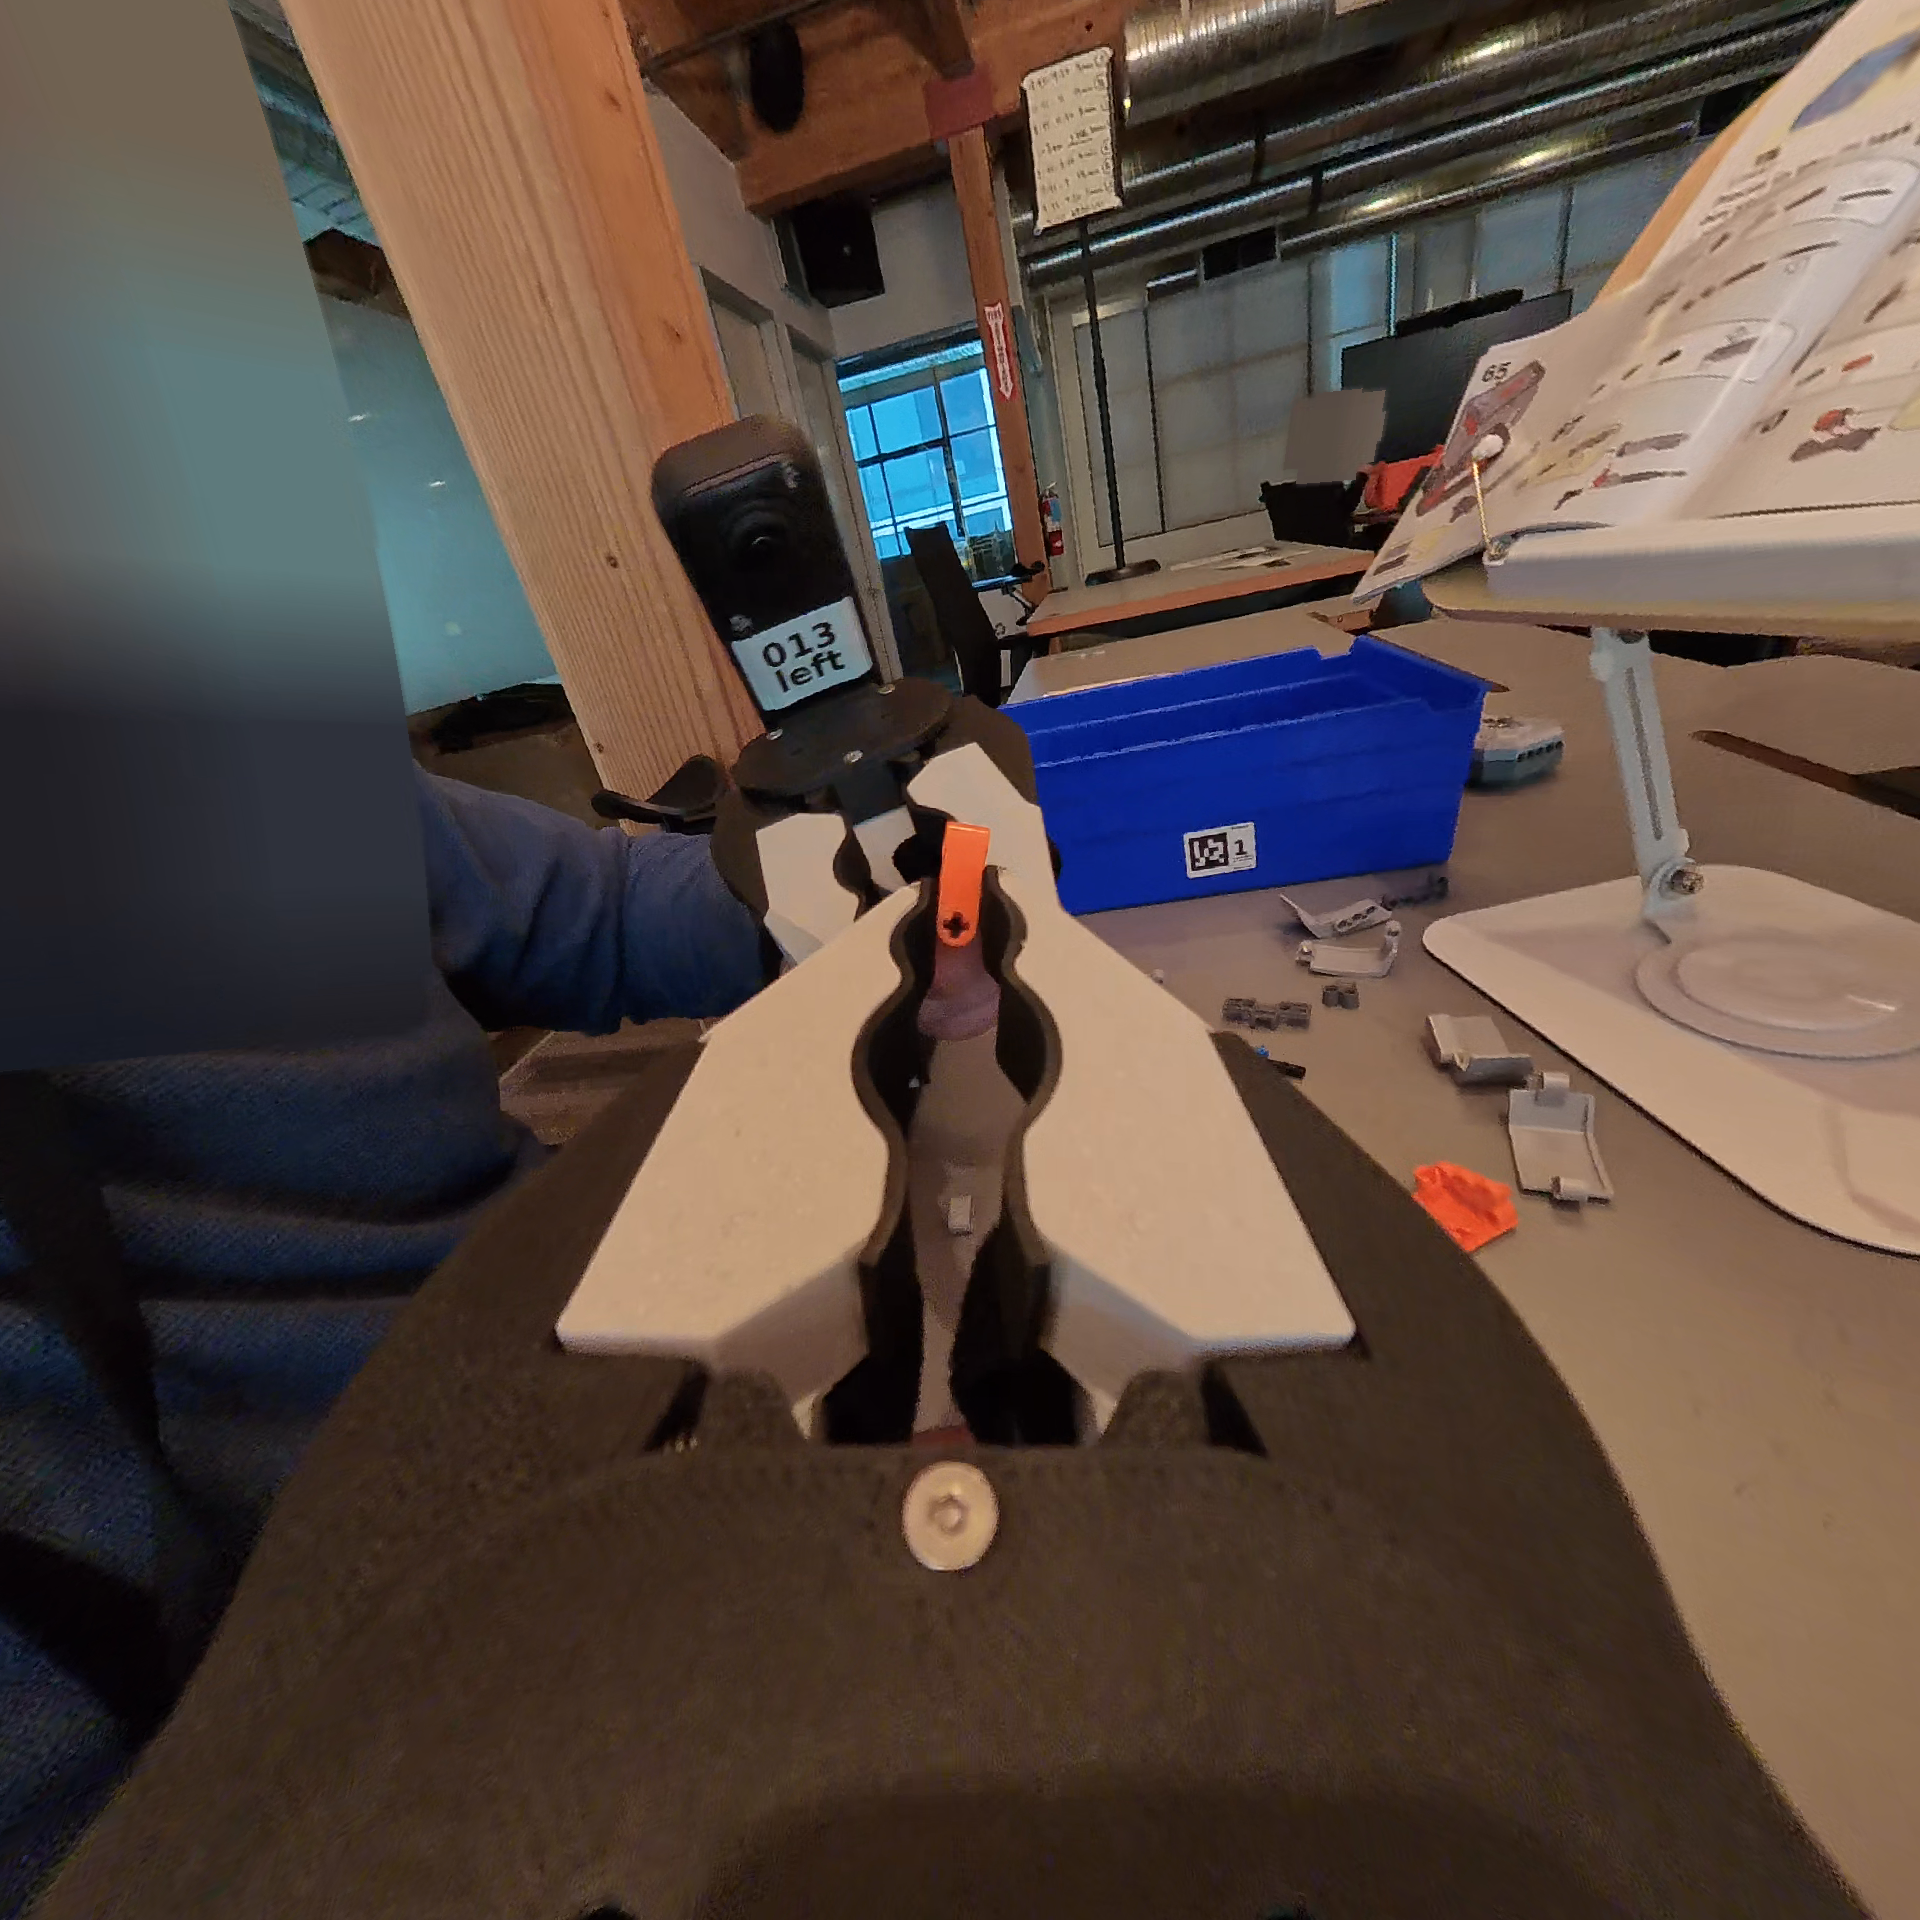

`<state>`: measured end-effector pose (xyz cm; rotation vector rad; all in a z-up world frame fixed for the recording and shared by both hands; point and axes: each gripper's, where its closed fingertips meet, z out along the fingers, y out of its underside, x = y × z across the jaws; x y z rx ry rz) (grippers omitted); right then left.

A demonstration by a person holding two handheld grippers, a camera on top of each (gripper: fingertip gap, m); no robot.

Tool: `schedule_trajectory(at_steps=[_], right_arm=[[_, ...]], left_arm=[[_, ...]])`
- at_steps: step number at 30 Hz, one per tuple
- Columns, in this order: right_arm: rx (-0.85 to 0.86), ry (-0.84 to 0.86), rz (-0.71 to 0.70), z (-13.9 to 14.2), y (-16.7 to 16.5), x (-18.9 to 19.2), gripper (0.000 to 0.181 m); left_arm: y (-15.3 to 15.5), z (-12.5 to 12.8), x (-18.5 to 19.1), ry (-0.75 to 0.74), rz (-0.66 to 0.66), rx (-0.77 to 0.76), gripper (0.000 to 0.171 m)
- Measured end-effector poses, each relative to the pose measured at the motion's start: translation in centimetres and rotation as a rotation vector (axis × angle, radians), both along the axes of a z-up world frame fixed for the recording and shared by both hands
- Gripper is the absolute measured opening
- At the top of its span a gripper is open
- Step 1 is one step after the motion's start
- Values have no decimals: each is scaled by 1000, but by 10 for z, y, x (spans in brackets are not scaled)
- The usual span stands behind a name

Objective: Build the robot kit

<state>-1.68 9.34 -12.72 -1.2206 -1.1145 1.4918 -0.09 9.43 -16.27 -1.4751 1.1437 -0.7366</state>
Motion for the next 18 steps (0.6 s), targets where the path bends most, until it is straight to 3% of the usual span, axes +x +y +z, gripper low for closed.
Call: schedule_trajectory(at_steps=[2, 7, 18], right_arm=[[49, -21, -22, -1, 0, 0, 6], [173, -61, -70, -3, -1, 1, 6], [285, -137, -121, -9, -2, -2, 5]], left_arm=[[1, 8, -2, -54, -1, 2, 24], [-1, 36, -15, -208, -8, 3, 5], [-2, 37, -7, -100, 3, 119, 0]])
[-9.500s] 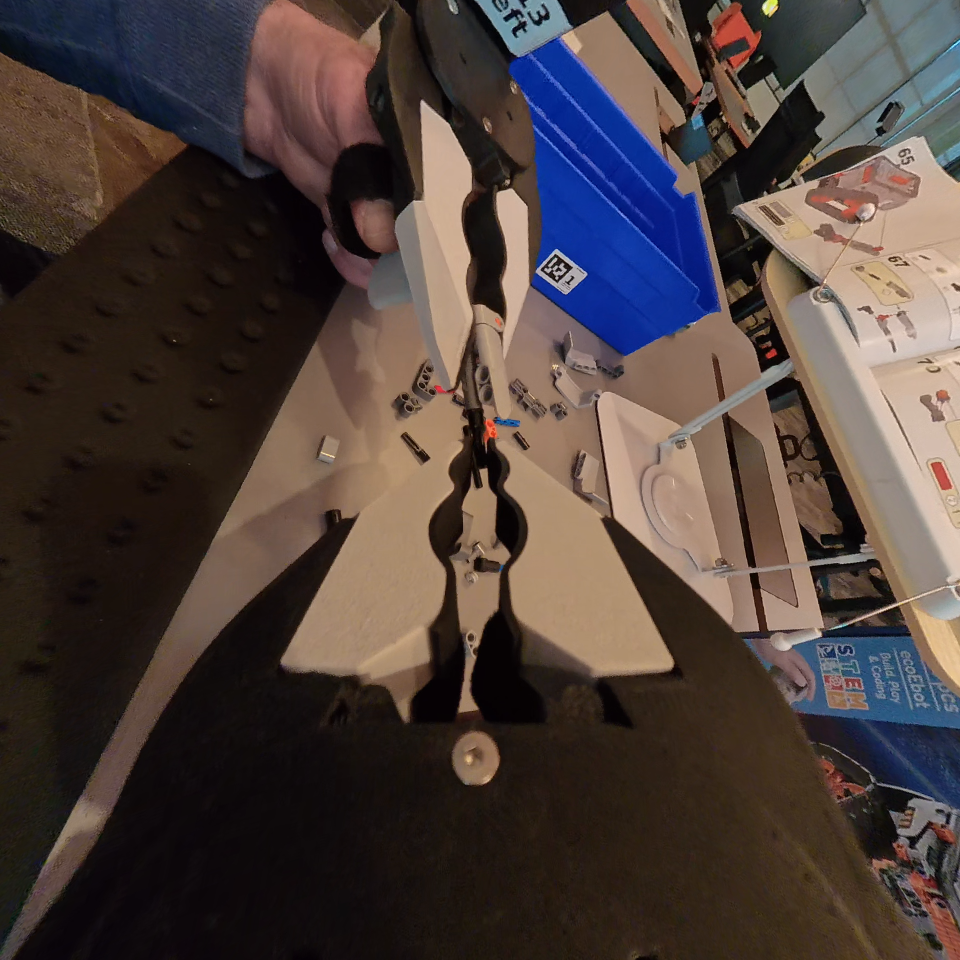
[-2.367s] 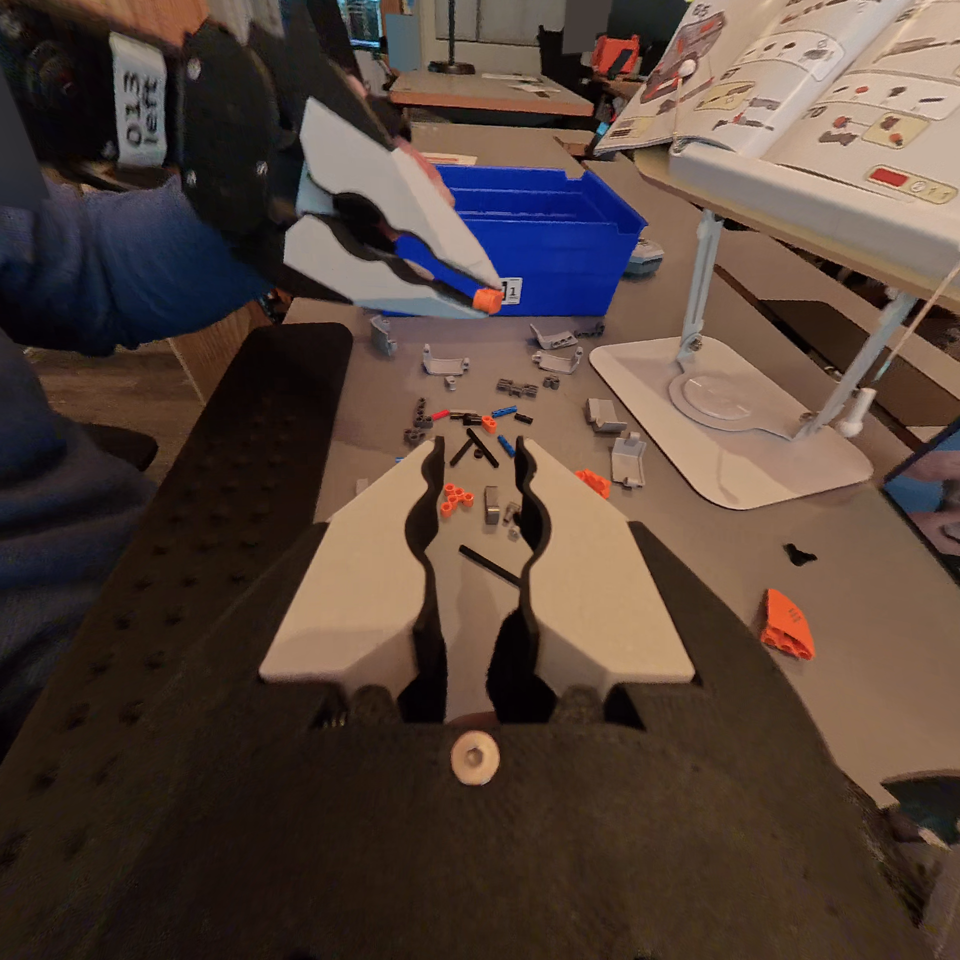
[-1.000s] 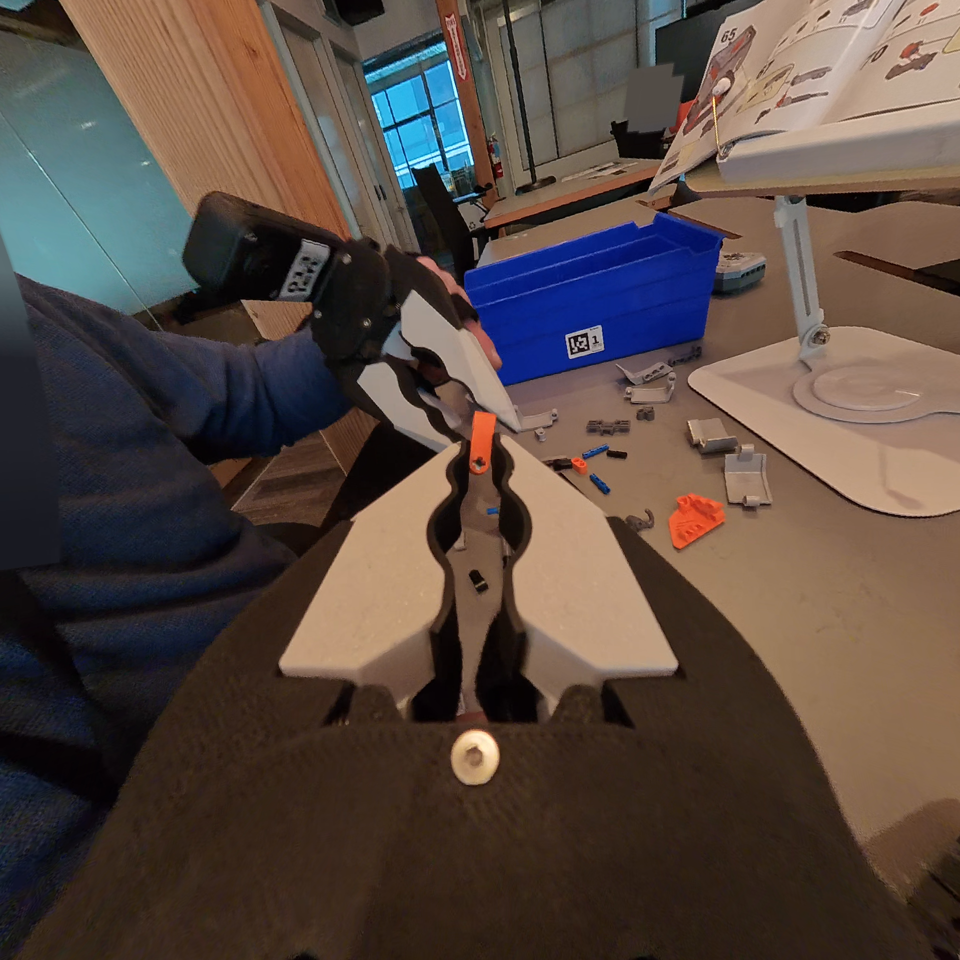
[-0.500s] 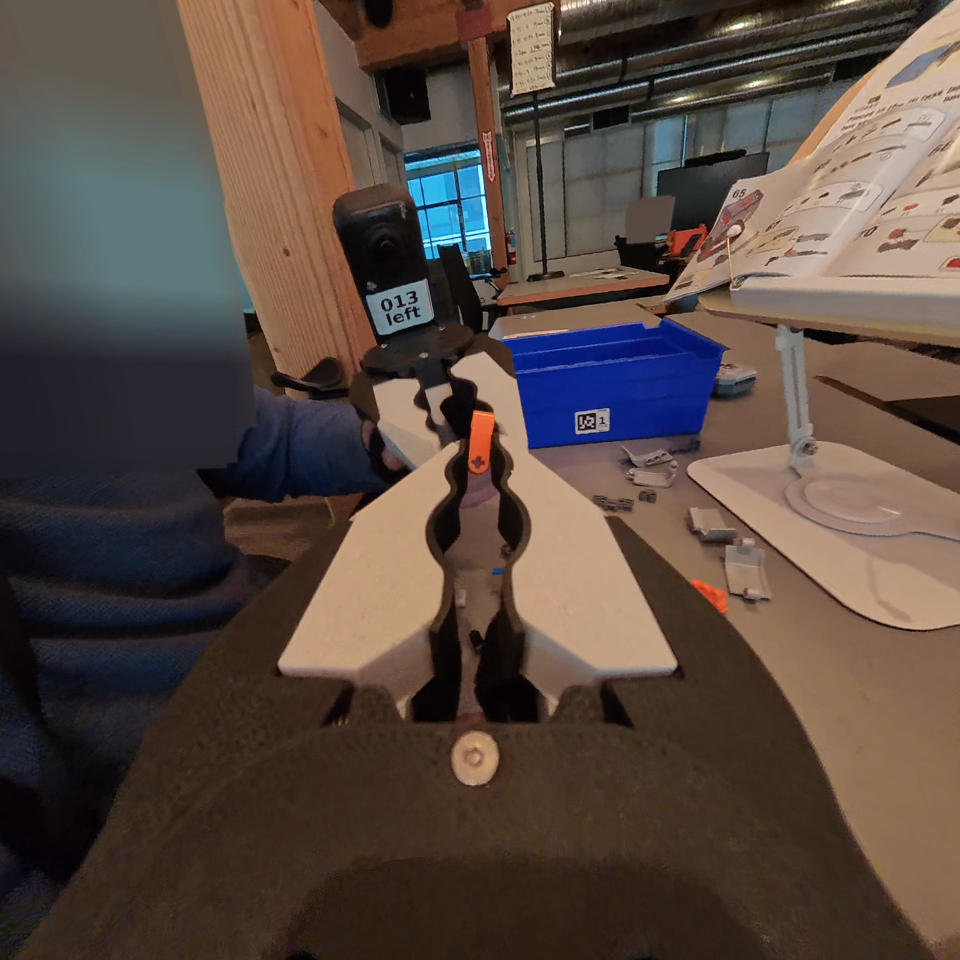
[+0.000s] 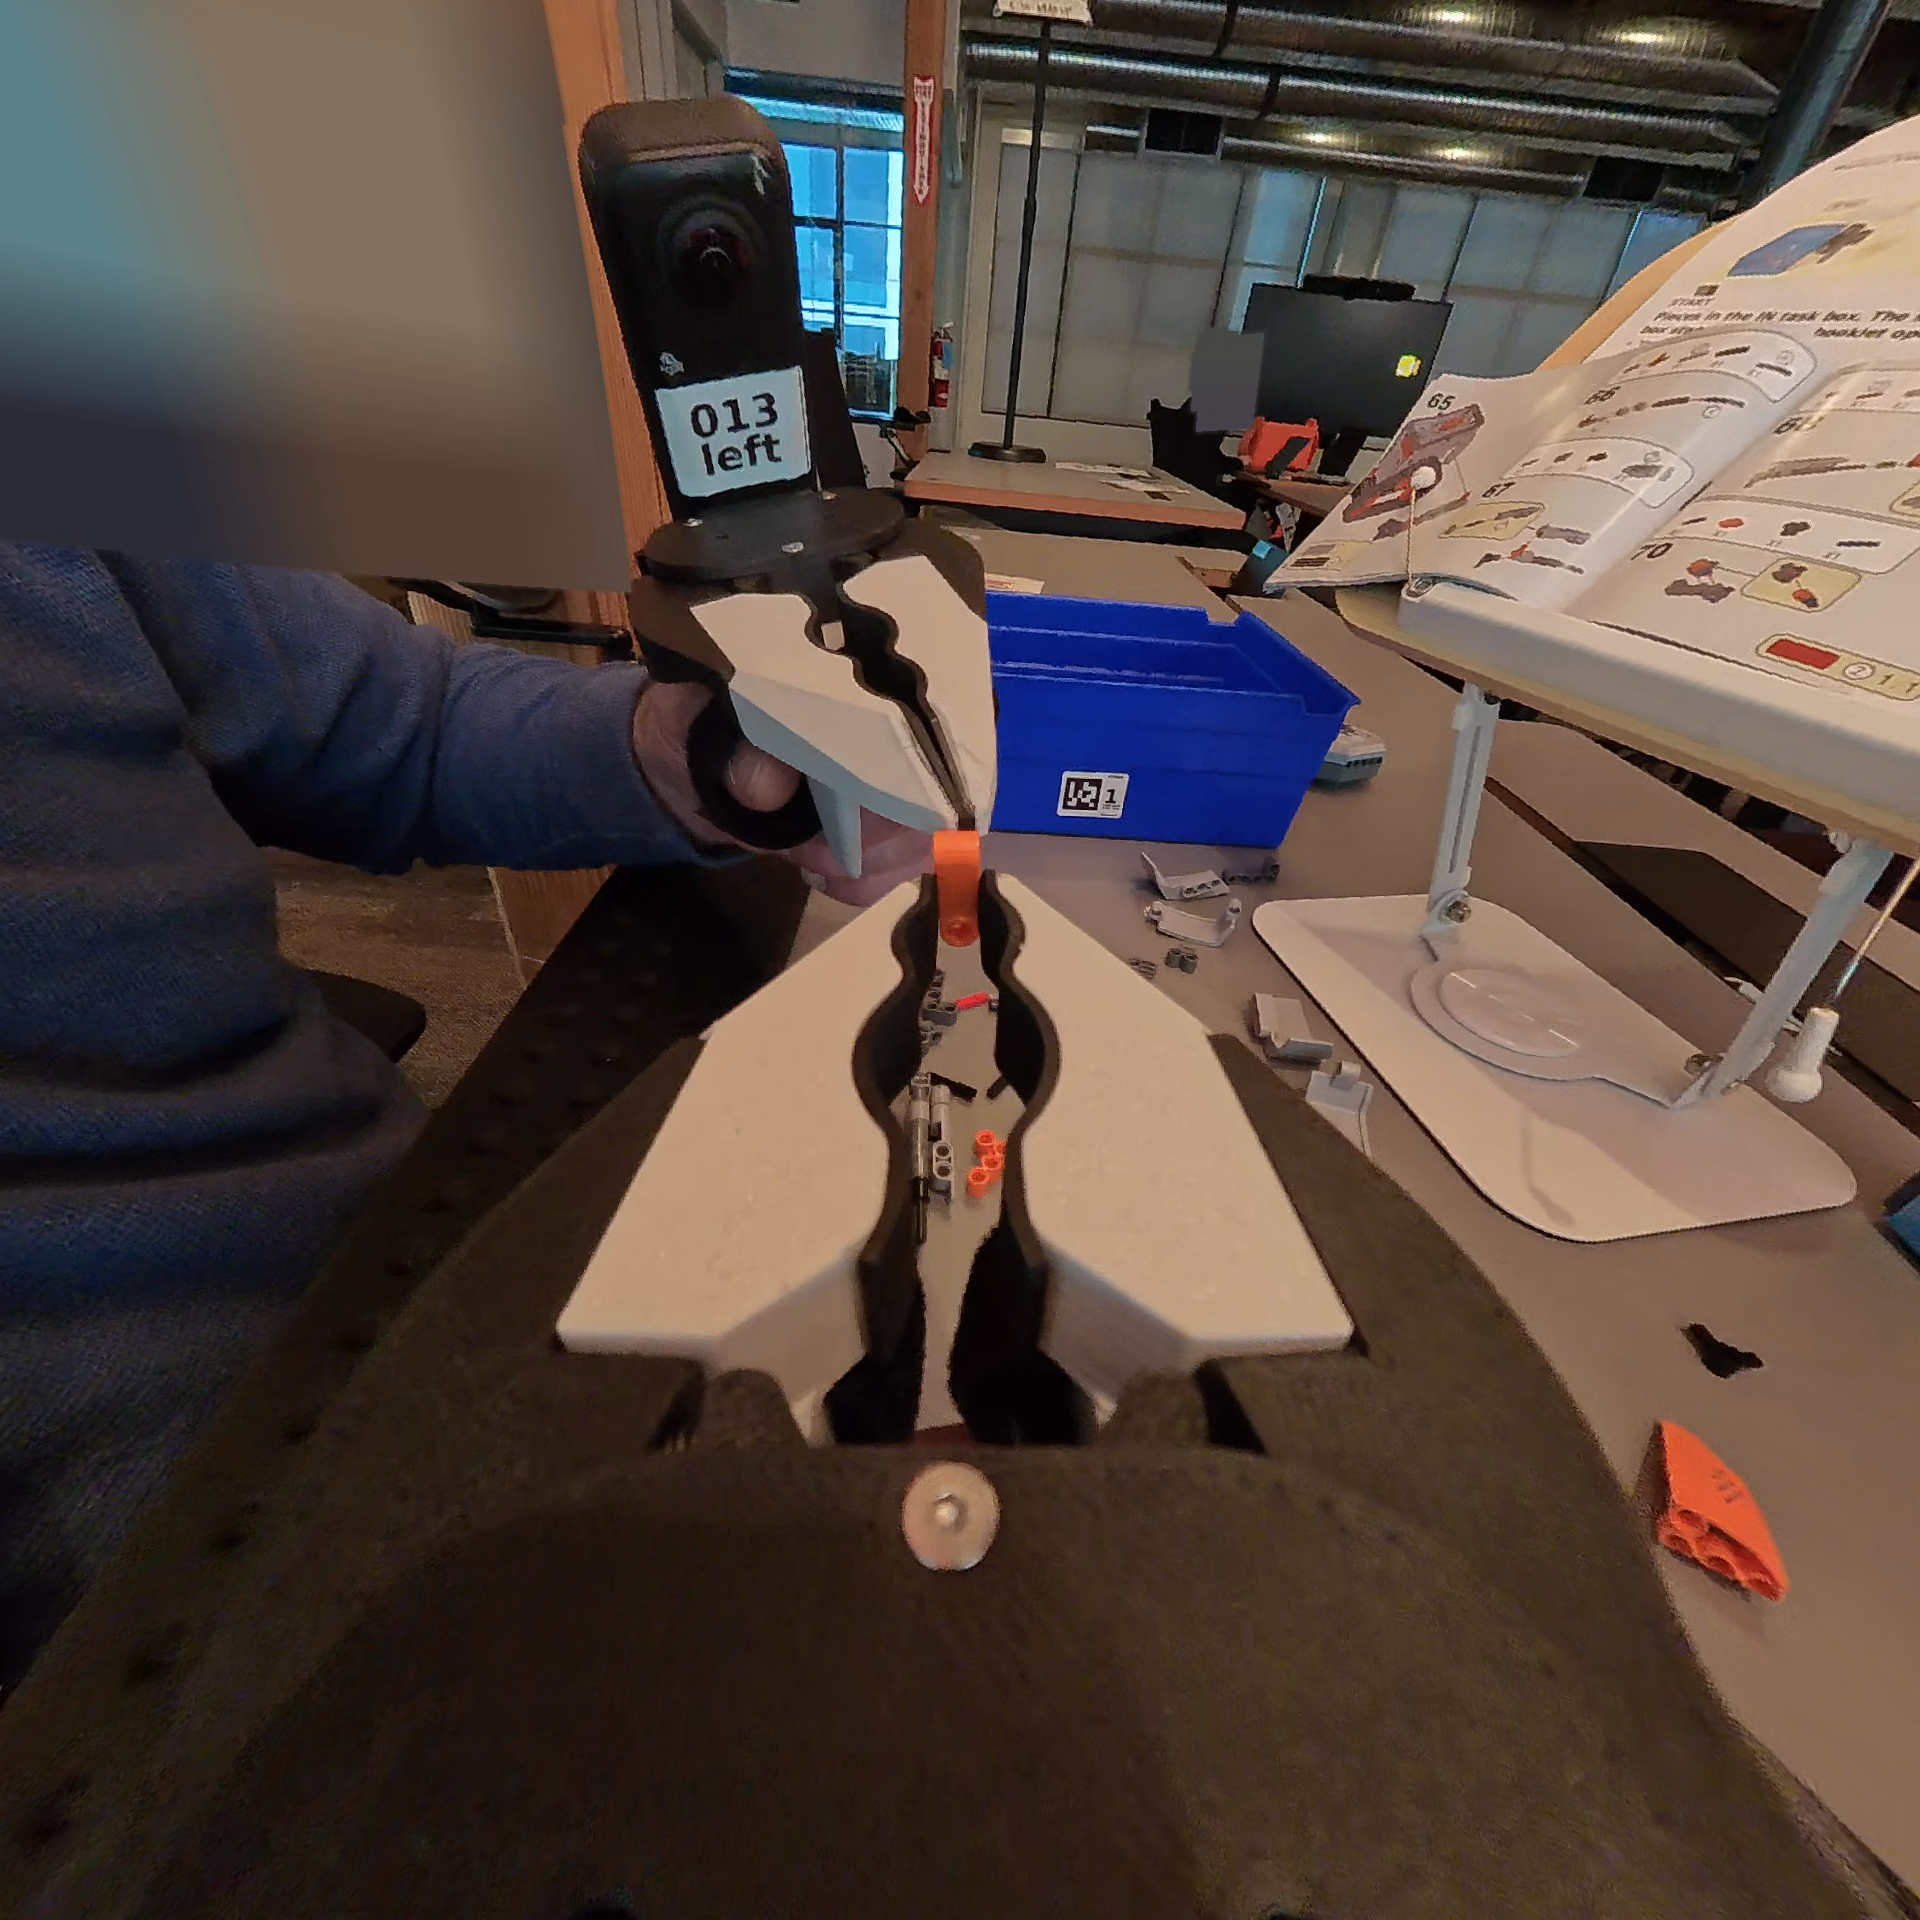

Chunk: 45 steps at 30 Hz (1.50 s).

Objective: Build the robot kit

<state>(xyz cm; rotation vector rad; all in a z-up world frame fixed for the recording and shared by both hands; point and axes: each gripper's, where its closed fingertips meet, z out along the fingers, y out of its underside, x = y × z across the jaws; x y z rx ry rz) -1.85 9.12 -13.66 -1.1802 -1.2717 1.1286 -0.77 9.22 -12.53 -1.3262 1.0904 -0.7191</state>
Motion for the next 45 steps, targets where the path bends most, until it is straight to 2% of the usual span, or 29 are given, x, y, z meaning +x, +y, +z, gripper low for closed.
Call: schedule_trajectory(at_steps=[5, 9, 16, 19, 22, 29, 36, 45], right_arm=[[-58, 33, -3, 3, 6, 4, 6], [-79, 18, -6, 0, 8, 6, 5], [-104, -15, -13, -6, 10, 5, 5], [-109, -29, -15, -9, 10, 4, 5], [-115, -46, -17, -14, 11, 3, 5], [-129, -62, -14, -20, 14, 4, 5], [-138, -67, -10, -22, 15, 4, 5], [-153, -78, -8, -26, 16, 4, 5]], left_arm=[[0, 0, -8, 44, 30, 74, 15], [6, -16, -20, 133, 66, 84, 20], [8, -77, -43, 487, 59, 55, 27], [14, -103, -56, 669, 68, 132, 28], [11, -122, -61, 759, 16, 119, 32], [7, -142, -64, 782, -42, -7, 41], [7, -157, -64, 809, -49, -43, 31], [7, -156, -66, 798, -57, -62, 34]])
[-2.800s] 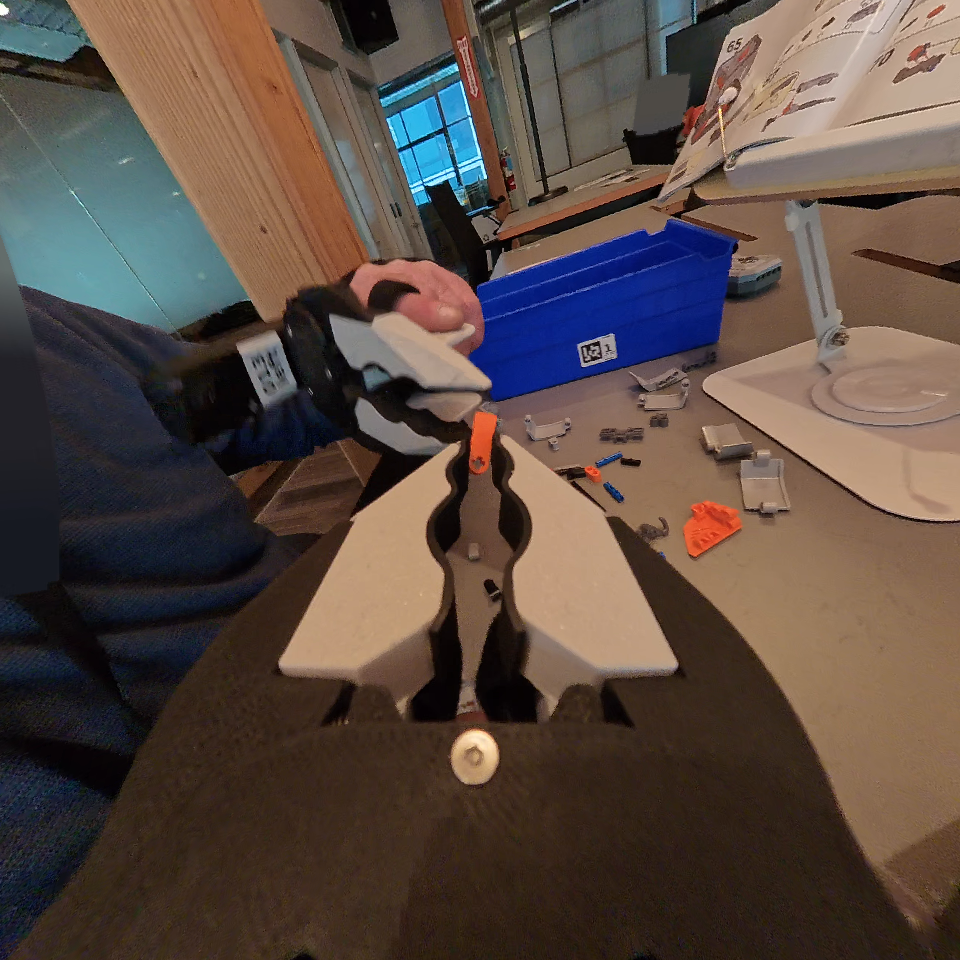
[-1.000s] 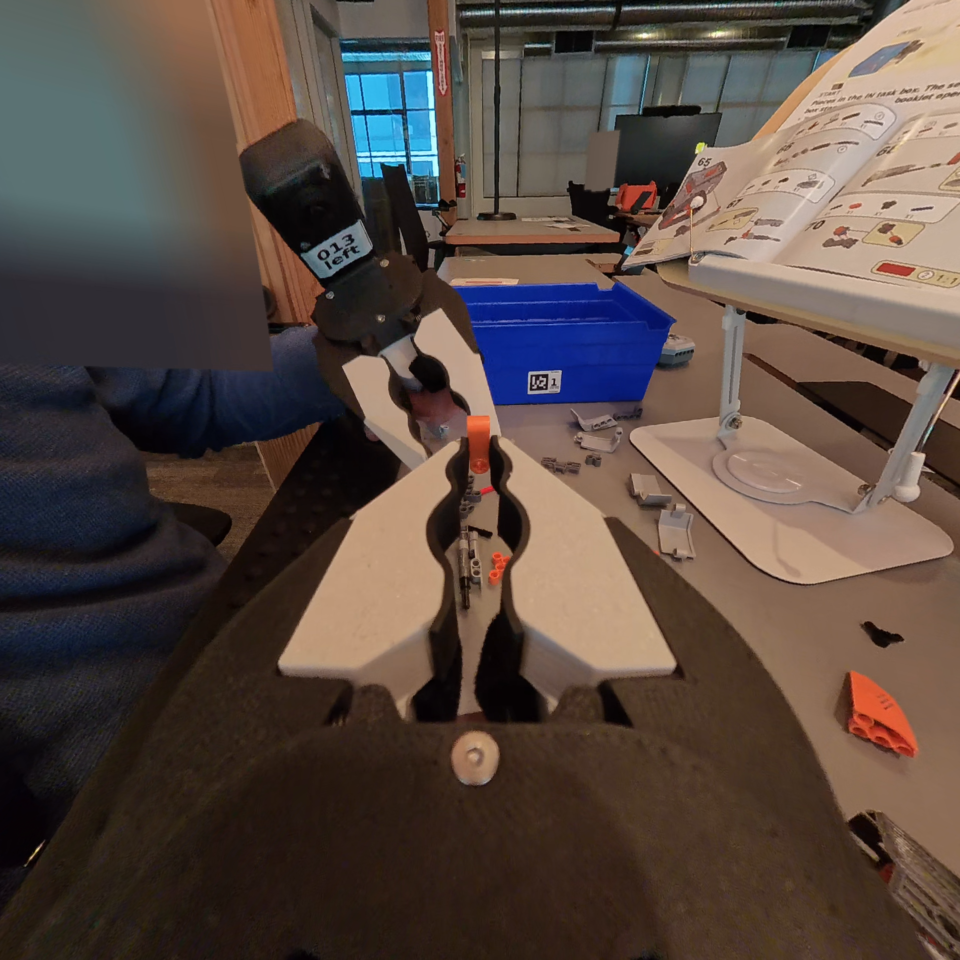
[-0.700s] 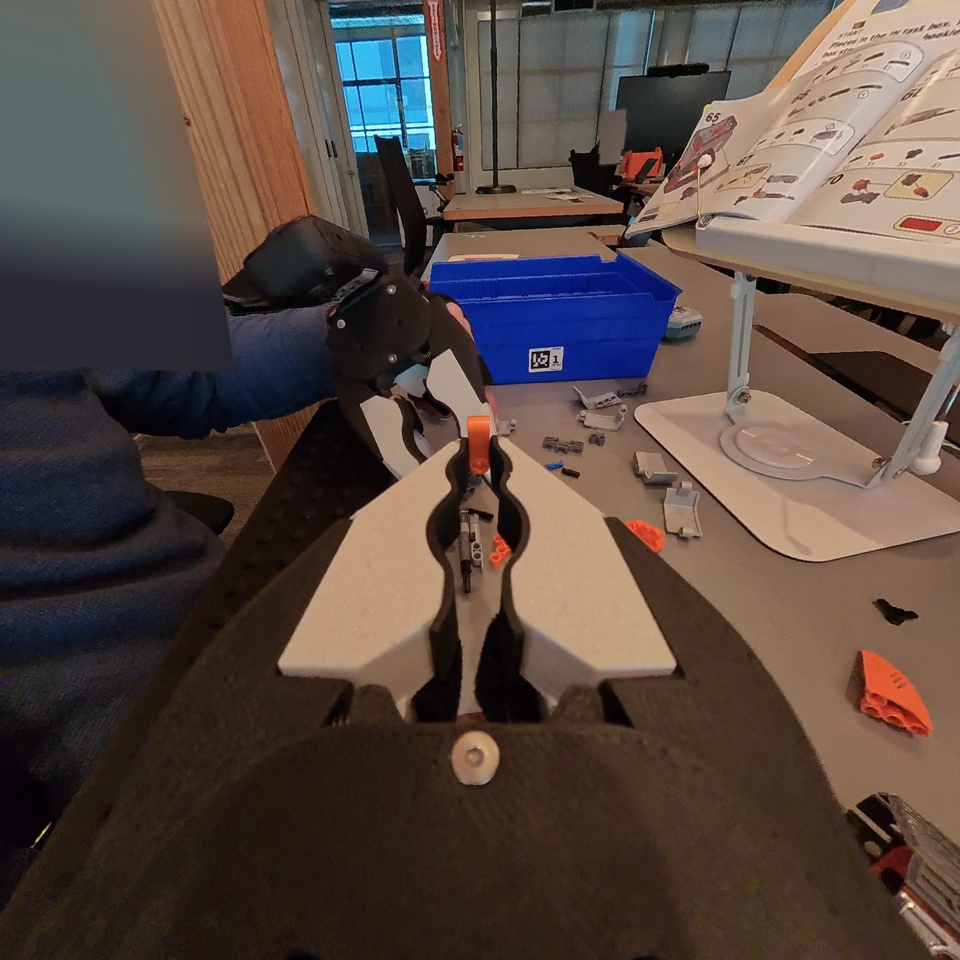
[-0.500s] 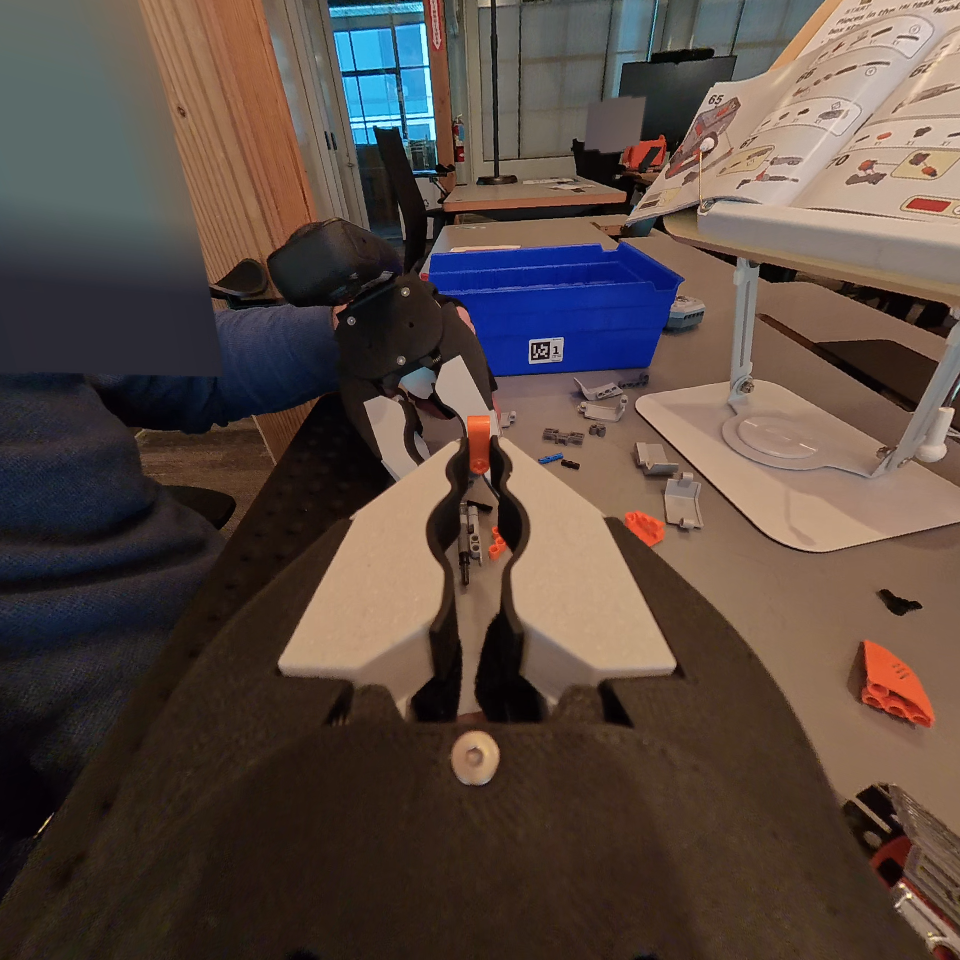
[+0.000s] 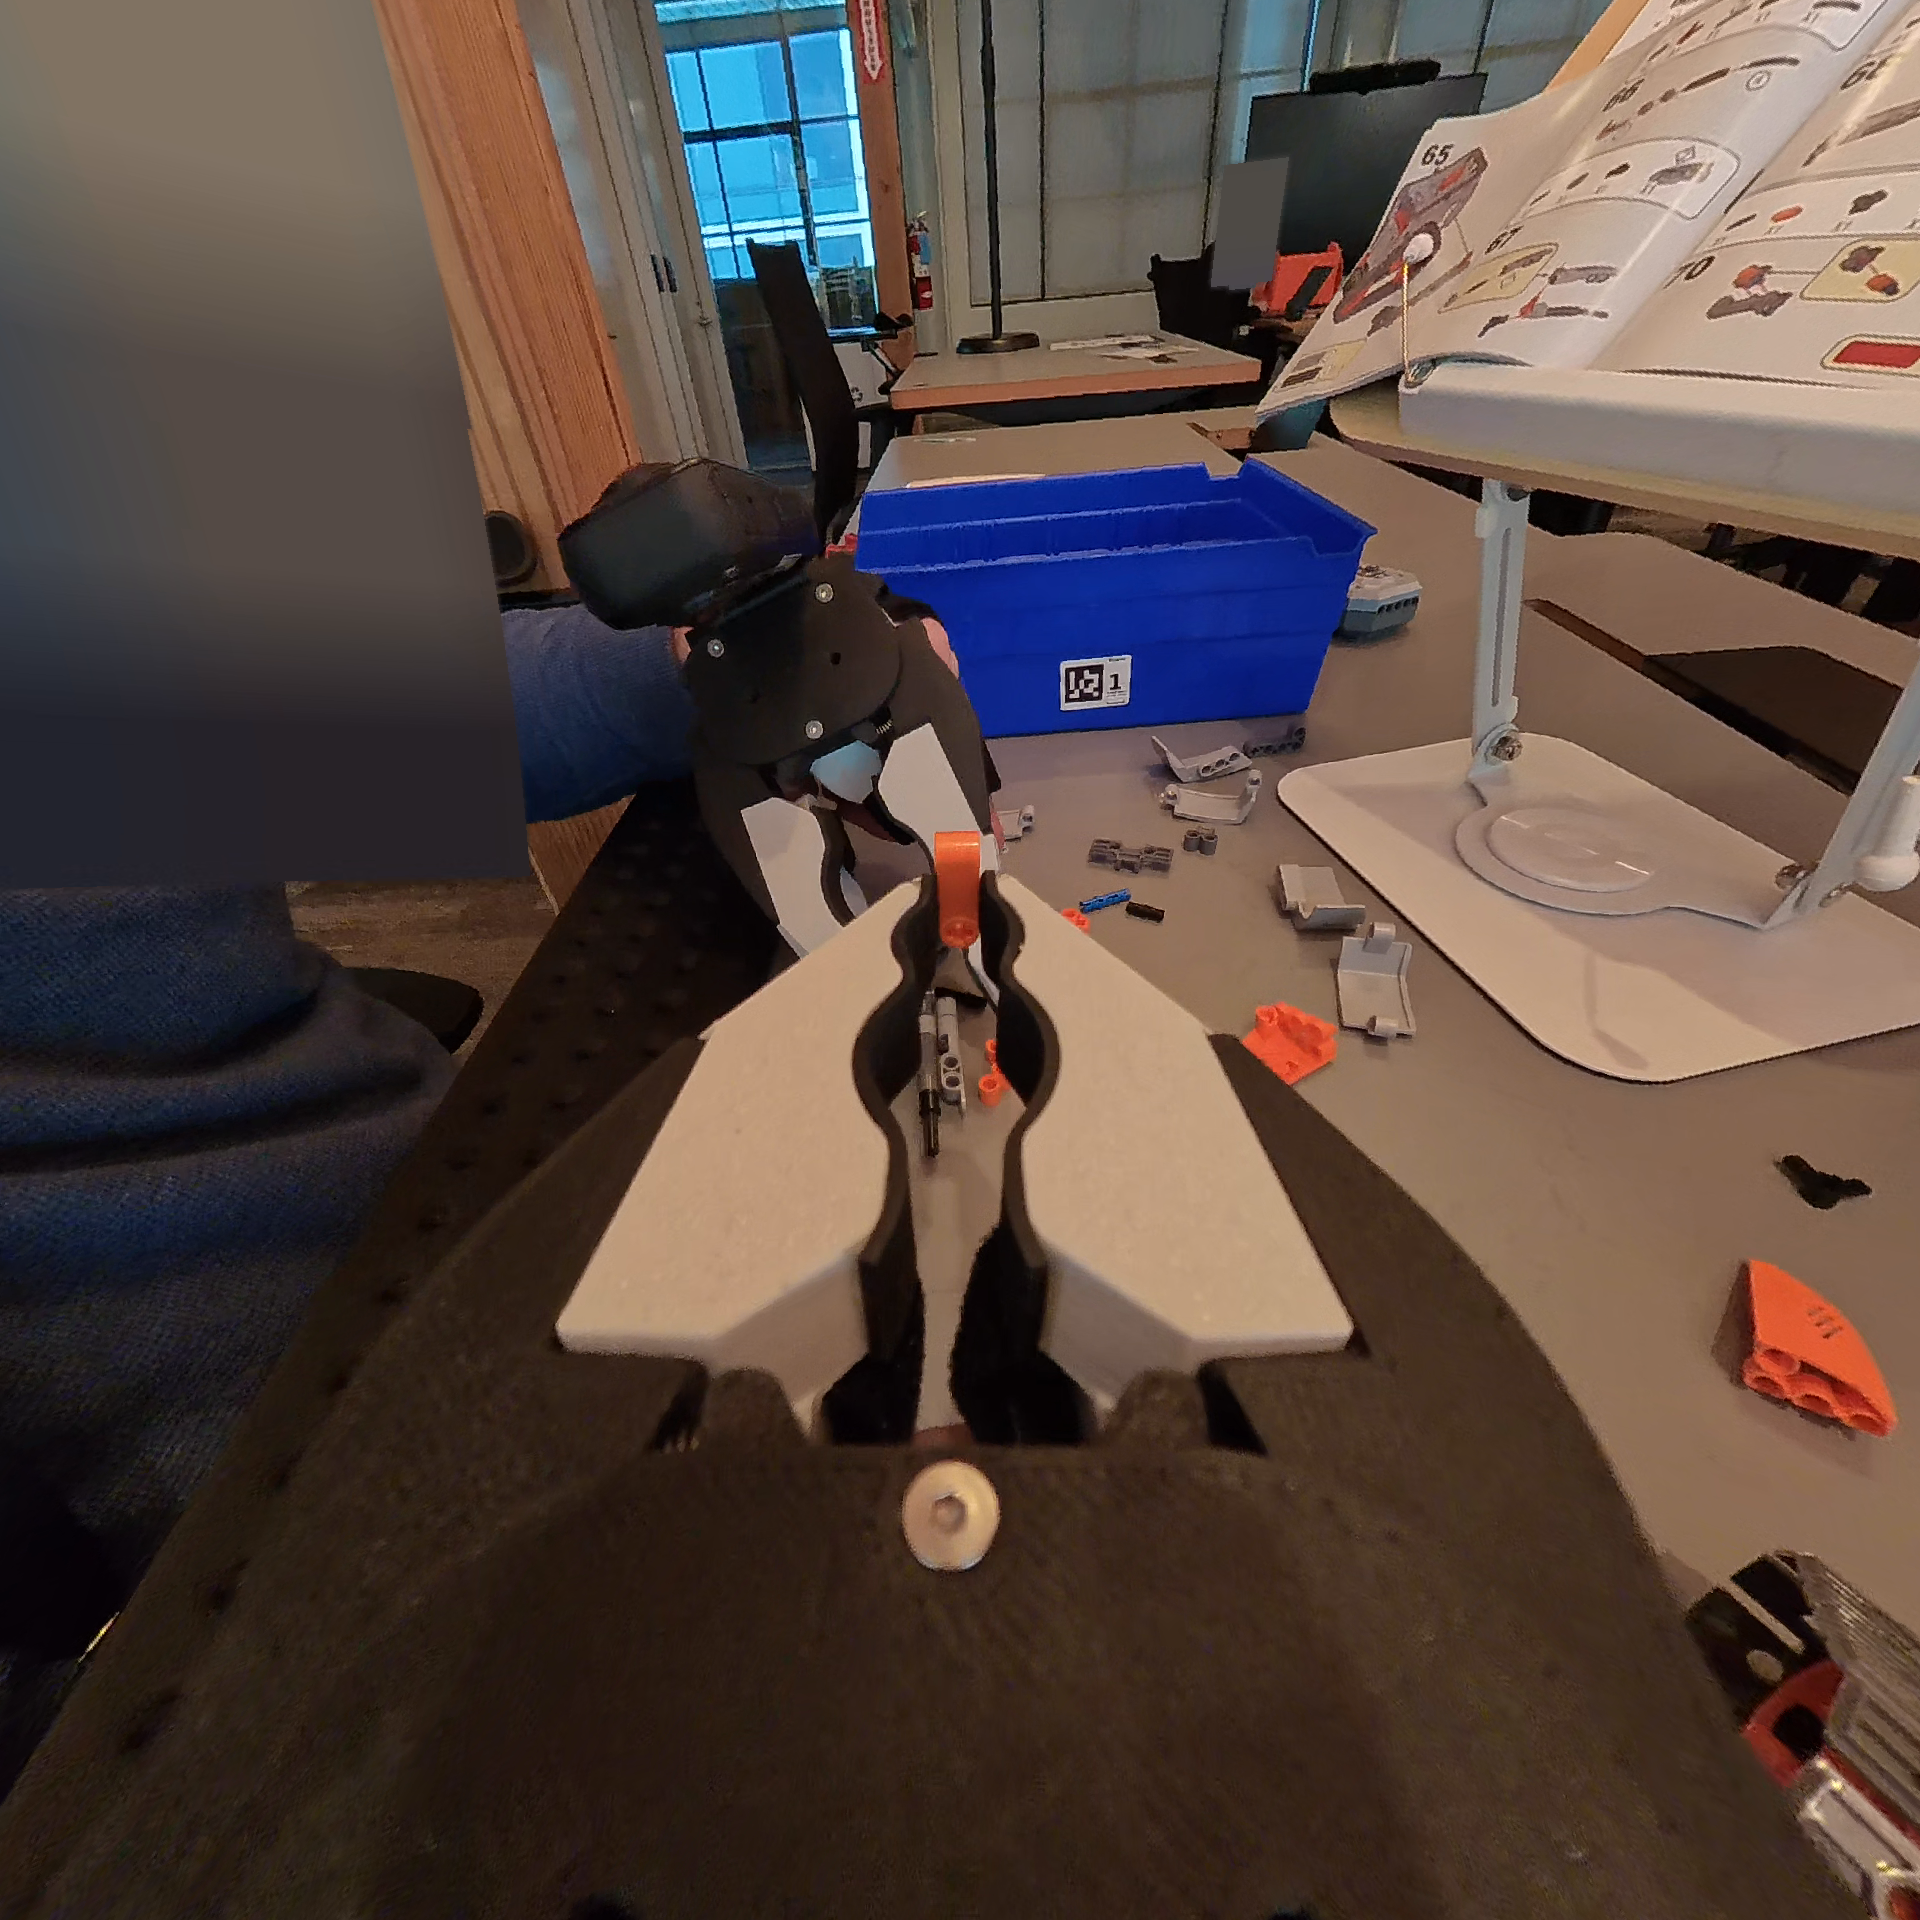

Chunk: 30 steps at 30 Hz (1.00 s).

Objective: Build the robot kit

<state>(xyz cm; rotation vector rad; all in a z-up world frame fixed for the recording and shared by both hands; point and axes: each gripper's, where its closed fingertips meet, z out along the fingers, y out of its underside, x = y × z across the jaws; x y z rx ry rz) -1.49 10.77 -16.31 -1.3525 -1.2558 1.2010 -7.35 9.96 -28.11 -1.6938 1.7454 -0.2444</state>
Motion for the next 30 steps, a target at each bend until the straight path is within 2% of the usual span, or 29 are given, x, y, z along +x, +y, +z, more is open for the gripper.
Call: schedule_trajectory(at_steps=[4, 7, 13, 18, 21, 25, 30], right_arm=[[-9, -12, 8, -4, 0, -1, 5], [-13, -15, 10, -6, 0, -1, 5], [-51, 9, 36, -5, -1, 0, 5], [-214, 207, 138, 25, -6, 11, 5], [-243, 294, 196, 41, -12, 16, 4], [-203, 272, 233, 39, -20, 16, 5], [-50, 156, 204, 28, -25, 14, 4]], left_arm=[[-3, -7, 4, 35, -24, -4, 32], [-1, -10, 6, 45, -32, 10, 15], [-1, -6, 11, -7, -15, 11, 12], [3, 41, 29, -285, 73, -9, 12], [-2, 76, 42, -414, 53, 34, 12], [-12, 109, 55, -510, 18, 108, 11], [-13, 114, 52, -515, 20, 137, 12]])
